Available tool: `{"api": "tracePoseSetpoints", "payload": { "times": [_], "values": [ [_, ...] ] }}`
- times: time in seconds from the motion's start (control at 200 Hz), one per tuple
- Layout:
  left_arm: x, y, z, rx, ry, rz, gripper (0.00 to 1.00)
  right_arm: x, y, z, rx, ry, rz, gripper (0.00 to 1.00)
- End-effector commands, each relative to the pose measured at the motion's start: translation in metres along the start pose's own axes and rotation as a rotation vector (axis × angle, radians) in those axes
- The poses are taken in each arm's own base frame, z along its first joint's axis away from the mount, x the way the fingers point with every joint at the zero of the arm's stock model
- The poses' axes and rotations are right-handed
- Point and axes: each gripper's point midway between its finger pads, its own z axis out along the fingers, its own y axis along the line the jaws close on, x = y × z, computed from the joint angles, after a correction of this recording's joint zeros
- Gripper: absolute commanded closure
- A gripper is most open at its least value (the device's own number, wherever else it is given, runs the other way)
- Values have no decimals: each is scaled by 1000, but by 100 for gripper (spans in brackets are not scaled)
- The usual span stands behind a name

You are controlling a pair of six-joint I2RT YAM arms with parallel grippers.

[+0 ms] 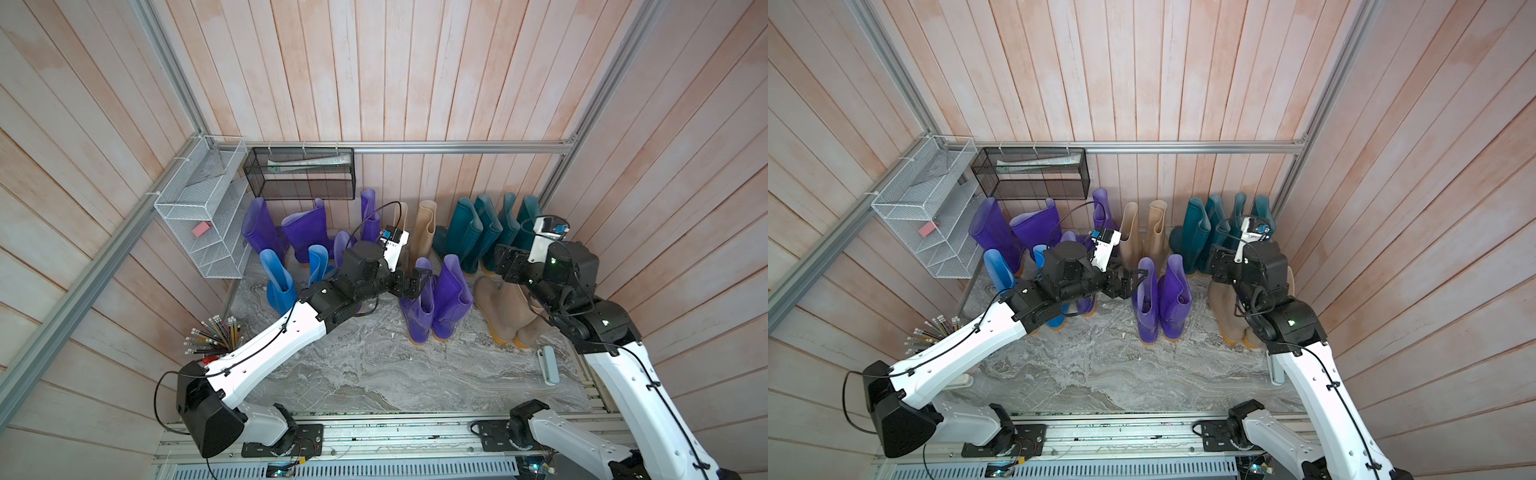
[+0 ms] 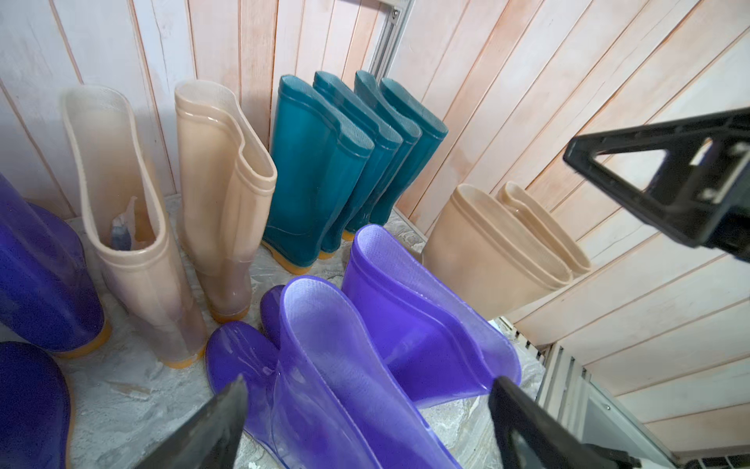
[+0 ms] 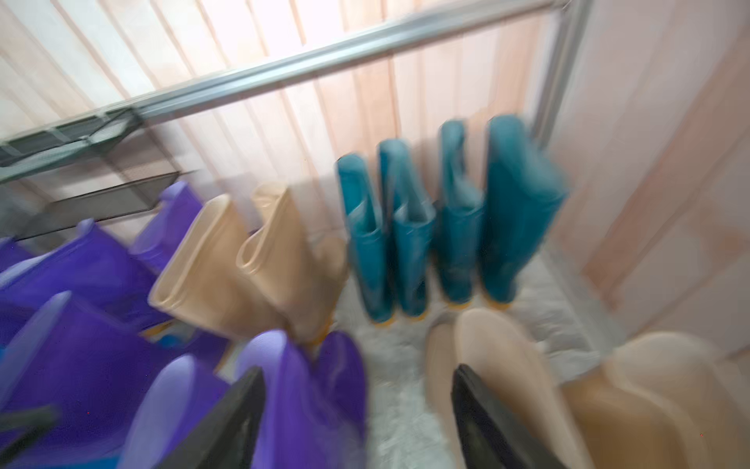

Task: Match and arrange rain boots in pairs
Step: Place the rain boot at the center of the board, then adjust a pair of rain boots at the center of the board.

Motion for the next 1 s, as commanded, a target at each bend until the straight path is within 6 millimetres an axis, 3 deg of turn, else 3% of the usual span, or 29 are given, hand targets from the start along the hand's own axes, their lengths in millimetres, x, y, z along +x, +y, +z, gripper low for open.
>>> {"api": "tracePoseSetpoints", "payload": {
  "times": [0.0,0.11,0.22,0.38,0.505,0.735,0.855,0.995],
  "values": [
    [-15,3,-12,-37,-45,18,3,-2,-59,-12,311,-22,-150,15],
    [-12,5,-11,-43,-35,16,3,9,-80,-1,375,12,-131,6],
    [-12,8,-12,-50,-33,10,2,24,-88,10,307,33,-65,2],
    [-8,15,-17,-66,-23,-8,0,53,-115,27,384,135,-21,2],
    [-5,19,-18,-57,-27,-25,0,73,-122,42,377,206,9,3],
    [0,21,-19,-39,-34,-43,0,85,-133,53,395,249,73,10],
    [3,23,-13,-14,-22,-64,0,89,-130,59,358,269,100,22],
    [2,25,-14,-14,-22,-72,0,93,-124,62,310,288,110,58]
  ]
}}
